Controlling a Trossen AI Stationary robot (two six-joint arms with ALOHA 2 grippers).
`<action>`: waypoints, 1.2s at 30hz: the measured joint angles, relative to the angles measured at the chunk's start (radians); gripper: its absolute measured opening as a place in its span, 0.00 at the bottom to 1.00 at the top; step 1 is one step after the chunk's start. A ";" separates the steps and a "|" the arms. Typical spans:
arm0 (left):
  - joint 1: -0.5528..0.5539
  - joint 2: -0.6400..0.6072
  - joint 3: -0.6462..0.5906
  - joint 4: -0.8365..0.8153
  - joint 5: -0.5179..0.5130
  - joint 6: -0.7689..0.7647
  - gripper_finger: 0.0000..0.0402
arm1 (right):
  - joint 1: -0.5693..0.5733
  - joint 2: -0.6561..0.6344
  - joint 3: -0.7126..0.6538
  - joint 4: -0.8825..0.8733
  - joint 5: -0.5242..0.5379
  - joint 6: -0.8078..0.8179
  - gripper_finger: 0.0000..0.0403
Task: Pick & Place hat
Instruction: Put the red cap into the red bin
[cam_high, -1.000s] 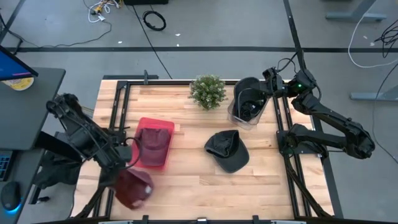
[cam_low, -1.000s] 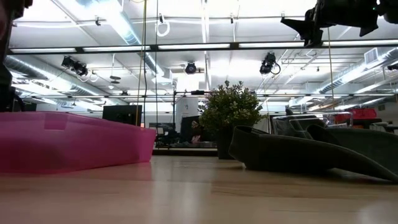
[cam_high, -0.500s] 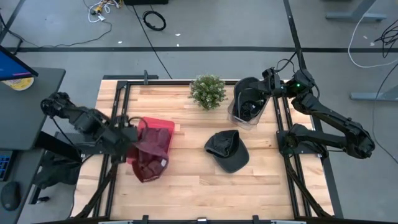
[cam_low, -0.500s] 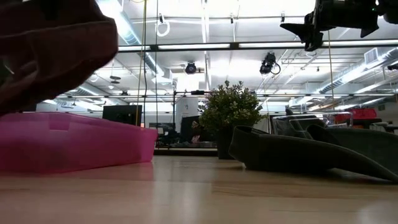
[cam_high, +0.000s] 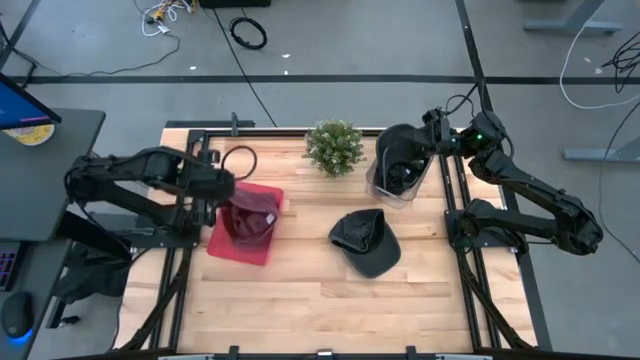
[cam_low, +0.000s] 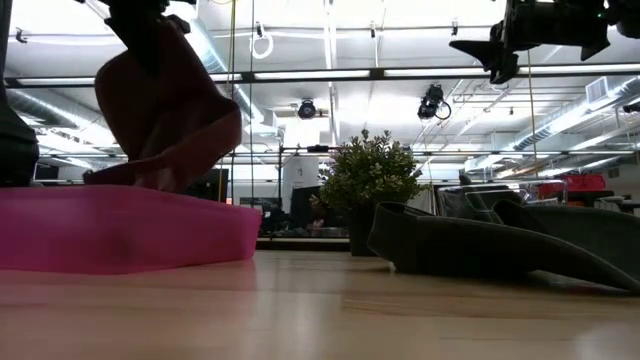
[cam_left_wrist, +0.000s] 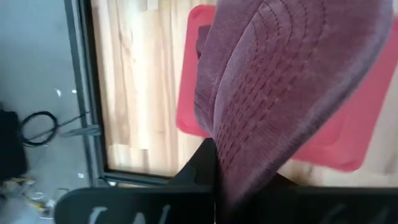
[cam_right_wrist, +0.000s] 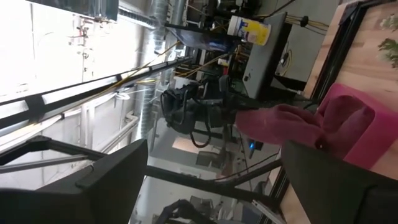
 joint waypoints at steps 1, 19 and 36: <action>0.015 0.011 0.001 -0.002 -0.001 0.036 0.03 | 0.000 0.000 0.000 0.000 0.007 -0.003 0.92; 0.024 0.276 -0.086 0.001 -0.104 -0.082 0.03 | 0.000 0.000 0.000 -0.015 0.036 -0.029 0.92; -0.148 0.317 -0.278 0.141 -0.045 -0.331 0.03 | 0.000 0.000 0.000 -0.061 0.035 -0.058 0.92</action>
